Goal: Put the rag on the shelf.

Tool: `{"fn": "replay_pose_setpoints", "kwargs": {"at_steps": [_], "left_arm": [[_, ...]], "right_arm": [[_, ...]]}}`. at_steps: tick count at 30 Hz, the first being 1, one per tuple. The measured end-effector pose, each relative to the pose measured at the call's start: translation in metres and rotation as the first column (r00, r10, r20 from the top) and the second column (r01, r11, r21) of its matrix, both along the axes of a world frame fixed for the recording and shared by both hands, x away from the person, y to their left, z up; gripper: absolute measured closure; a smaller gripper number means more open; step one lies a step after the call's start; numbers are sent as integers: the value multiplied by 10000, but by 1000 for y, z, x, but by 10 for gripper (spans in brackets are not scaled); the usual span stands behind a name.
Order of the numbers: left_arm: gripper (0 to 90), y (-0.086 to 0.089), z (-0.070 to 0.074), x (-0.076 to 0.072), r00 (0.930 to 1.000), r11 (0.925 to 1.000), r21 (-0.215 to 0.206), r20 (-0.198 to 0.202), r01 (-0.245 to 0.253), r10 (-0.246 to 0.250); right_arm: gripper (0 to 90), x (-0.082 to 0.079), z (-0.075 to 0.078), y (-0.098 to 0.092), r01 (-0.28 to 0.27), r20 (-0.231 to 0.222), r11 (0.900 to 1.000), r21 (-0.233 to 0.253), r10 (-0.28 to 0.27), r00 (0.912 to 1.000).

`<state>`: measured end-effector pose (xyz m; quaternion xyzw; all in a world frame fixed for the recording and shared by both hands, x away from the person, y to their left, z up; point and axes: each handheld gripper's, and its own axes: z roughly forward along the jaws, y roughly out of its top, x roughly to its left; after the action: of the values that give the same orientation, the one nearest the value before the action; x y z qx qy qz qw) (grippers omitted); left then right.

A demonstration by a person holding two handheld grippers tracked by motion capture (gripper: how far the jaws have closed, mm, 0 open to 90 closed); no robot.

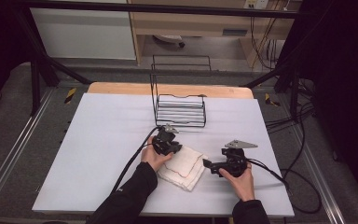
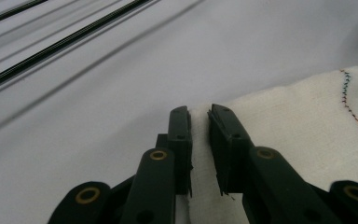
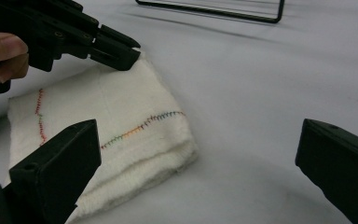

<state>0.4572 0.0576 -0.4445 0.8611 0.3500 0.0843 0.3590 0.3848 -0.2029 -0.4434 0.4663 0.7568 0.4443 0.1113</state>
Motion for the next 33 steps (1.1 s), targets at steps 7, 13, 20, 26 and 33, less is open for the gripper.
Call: {"fn": "replay_pose_setpoints", "kwargs": {"at_steps": [7,13,20,26,33], "left_arm": [[775,0,0,0,9999,10000,28,76,76,-76],[775,0,0,0,9999,9999,19,69,109,-109],[775,1,0,0,9999,9999,-6,46,109,-109],[775,1,-1,1,9999,9999,-23,42,105,-105],[775,1,-1,1,10000,10000,-48,35,85,-84]], "right_arm": [[177,9,-9,14,122,-235,9979,-636,-137,9996],[368,11,-11,15,303,-164,9964,-797,-317,9994],[514,11,-13,17,387,-428,9966,-727,-419,9982],[649,9,-13,19,547,-845,9978,-376,-577,9948],[733,7,-14,21,729,-1225,9973,-57,-730,9898]]}}
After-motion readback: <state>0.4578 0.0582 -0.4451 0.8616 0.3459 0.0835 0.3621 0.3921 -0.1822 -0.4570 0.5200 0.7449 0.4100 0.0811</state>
